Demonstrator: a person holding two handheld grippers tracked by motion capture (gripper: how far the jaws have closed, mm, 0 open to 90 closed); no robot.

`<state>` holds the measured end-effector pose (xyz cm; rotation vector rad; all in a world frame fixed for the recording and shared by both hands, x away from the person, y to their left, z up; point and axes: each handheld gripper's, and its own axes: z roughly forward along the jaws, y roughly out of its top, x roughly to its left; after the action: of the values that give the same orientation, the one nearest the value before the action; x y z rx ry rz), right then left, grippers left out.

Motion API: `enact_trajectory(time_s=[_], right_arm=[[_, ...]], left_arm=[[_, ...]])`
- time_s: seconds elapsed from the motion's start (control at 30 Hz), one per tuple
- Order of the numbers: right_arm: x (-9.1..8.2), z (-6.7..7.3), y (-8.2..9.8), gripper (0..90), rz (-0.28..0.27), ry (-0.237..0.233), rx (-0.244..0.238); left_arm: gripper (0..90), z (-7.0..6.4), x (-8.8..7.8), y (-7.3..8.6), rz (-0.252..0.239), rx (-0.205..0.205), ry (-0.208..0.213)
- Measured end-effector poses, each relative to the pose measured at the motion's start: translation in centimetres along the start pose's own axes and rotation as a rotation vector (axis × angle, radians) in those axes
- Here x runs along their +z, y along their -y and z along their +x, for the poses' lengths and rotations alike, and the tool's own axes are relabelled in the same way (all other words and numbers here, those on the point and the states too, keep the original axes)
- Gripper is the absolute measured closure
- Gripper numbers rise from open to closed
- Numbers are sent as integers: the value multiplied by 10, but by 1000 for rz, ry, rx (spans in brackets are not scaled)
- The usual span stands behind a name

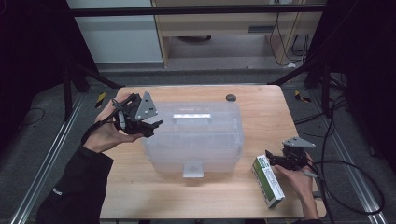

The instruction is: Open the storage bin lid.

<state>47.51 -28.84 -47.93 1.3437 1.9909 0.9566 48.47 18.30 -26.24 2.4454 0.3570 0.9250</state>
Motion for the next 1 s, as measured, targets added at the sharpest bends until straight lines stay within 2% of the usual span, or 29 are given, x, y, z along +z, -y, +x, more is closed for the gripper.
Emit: enact_trajectory(time_s=[0.1,0.13,0.3,0.53,0.83,1.0], right_arm=[[0,0,0,195,3,-3,2],[0,0,0,196,3,-3,2],[0,1,0,197,8,-6,5],[0,0,0,199,10,-11,8],[1,0,0,202,11,-12,2],[1,0,0,202,14,-9,0]], left_arm=[[305,-1,2,-1,1,9,6],[305,-3,3,-4,11,28,10],[308,-5,7,-10,15,57,15],[309,-8,12,-17,21,77,18],[314,-16,23,-27,43,128,16],[316,-17,26,-30,46,138,21]])
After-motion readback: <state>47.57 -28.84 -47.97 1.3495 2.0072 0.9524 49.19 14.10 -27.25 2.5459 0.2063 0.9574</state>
